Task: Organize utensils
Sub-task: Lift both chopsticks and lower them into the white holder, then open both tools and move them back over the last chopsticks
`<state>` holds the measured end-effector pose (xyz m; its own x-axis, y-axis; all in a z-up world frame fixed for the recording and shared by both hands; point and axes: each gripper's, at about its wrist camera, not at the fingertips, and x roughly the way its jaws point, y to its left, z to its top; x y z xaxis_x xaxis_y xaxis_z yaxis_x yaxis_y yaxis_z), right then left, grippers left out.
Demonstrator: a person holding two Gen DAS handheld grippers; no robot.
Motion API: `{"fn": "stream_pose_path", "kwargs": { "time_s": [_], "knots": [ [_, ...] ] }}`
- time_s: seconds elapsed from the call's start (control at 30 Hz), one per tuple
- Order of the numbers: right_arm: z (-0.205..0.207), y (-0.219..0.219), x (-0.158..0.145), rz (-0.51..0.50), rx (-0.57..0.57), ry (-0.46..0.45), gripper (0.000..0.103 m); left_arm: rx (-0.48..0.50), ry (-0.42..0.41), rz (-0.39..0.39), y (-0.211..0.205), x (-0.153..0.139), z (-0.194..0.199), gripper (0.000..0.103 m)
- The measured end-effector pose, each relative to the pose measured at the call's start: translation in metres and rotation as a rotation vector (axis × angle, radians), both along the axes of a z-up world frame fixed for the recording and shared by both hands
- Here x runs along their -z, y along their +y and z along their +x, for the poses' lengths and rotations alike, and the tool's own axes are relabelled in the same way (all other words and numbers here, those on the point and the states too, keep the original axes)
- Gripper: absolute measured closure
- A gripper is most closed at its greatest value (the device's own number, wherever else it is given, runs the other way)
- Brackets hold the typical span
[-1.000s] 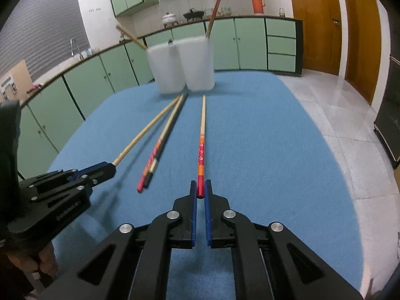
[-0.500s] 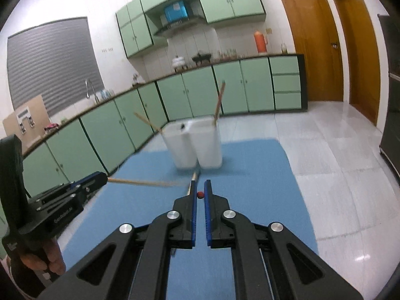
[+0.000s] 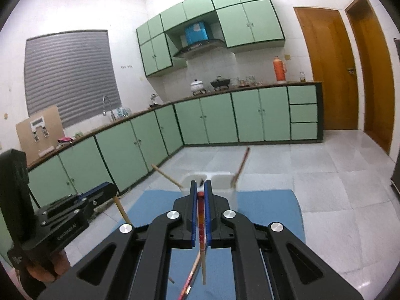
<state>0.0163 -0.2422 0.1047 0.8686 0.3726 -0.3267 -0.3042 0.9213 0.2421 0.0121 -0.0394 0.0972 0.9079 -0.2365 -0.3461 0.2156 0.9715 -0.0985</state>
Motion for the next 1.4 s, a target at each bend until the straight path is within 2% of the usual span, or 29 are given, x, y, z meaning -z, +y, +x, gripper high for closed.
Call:
{"fn": "stream_pose_path", "kwargs": {
  "time_s": [0.17,0.33,0.47,0.63,0.87,0.97,1.1,1.4],
  "knots": [
    [0.016,-0.001,-0.024,0.005,-0.018,-0.046,0.098,0.002,-0.046,-0.017,-0.001,-0.019,0.009,0.097],
    [0.041,-0.002,-0.054,0.006,-0.020,-0.106,0.098,-0.011,-0.130,-0.023,-0.004,-0.050,0.027,0.097],
    [0.068,-0.002,-0.078,0.013,-0.015,-0.148,0.098,-0.015,-0.198,-0.013,-0.012,-0.077,0.048,0.097],
    [0.108,0.003,-0.095,0.002,0.015,-0.183,0.098,-0.027,-0.241,0.016,-0.025,-0.094,0.085,0.097],
    [0.161,0.015,-0.079,-0.041,0.038,-0.171,0.098,-0.057,-0.270,0.063,-0.035,-0.088,0.137,0.097],
    [0.179,0.017,-0.060,-0.038,0.038,-0.139,0.098,-0.056,-0.243,0.080,-0.038,-0.071,0.158,0.097],
    [0.198,0.023,-0.030,-0.046,0.030,-0.081,0.098,-0.055,-0.167,0.073,-0.034,-0.040,0.182,0.097],
    [0.200,0.032,0.012,-0.077,-0.010,0.004,0.097,-0.052,-0.072,0.073,-0.019,-0.004,0.191,0.097]
  ]
}}
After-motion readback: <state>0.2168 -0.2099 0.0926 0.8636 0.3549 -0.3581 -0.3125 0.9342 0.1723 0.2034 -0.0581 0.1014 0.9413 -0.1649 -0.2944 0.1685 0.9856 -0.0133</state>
